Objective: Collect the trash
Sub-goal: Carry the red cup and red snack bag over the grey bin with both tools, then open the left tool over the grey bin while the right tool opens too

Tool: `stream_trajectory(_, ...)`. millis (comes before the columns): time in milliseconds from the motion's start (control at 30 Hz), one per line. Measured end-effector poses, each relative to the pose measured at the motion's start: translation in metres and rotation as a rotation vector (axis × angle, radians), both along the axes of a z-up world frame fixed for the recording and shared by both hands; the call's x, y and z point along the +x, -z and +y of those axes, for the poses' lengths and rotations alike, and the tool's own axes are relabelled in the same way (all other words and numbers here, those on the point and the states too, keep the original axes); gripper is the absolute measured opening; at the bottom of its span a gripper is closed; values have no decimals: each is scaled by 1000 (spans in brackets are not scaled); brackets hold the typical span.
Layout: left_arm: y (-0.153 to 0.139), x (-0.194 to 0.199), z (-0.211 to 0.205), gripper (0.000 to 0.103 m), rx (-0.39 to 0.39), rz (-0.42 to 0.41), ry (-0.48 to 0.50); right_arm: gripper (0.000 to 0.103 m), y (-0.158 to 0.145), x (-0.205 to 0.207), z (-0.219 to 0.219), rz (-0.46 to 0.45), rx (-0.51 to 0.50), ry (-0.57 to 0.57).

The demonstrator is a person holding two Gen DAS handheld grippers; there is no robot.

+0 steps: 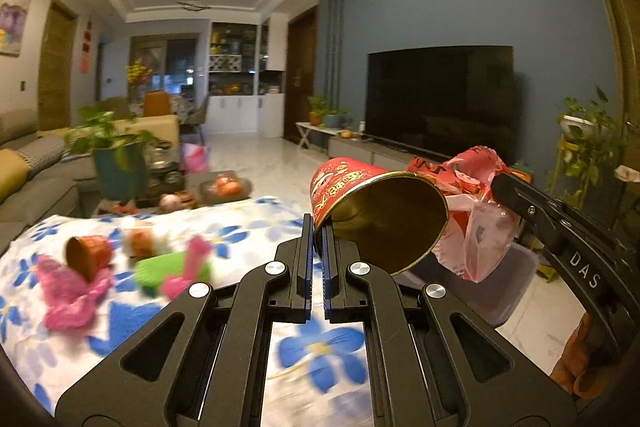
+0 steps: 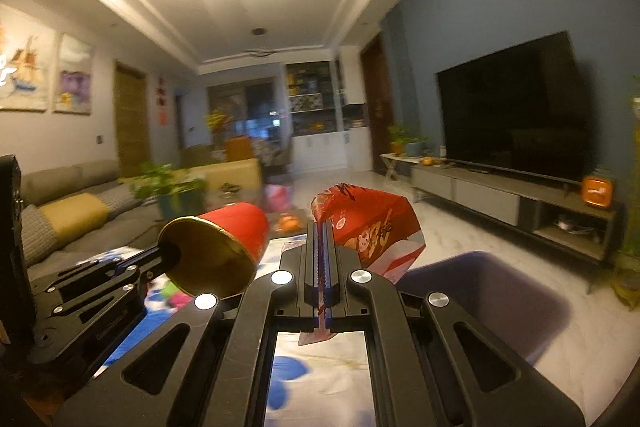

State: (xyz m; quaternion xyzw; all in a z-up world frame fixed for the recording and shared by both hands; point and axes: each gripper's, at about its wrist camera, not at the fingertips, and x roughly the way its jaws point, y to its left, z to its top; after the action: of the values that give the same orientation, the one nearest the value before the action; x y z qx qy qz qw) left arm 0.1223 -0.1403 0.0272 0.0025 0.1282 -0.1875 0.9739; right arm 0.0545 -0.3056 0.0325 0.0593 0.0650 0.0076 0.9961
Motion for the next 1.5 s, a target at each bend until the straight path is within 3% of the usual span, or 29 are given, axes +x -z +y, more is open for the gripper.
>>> stream_trajectory(167,5,12,-40,3,-3,8,64,2,3,0,-36,-1,17,79)
stream_trajectory(433,18,29,-78,3,4,29,121,2,14,6,-58,26,30,133)
stream_trajectory(1500,47,51,-124,3,29,85,197,2,33,29,-86,97,52,183)
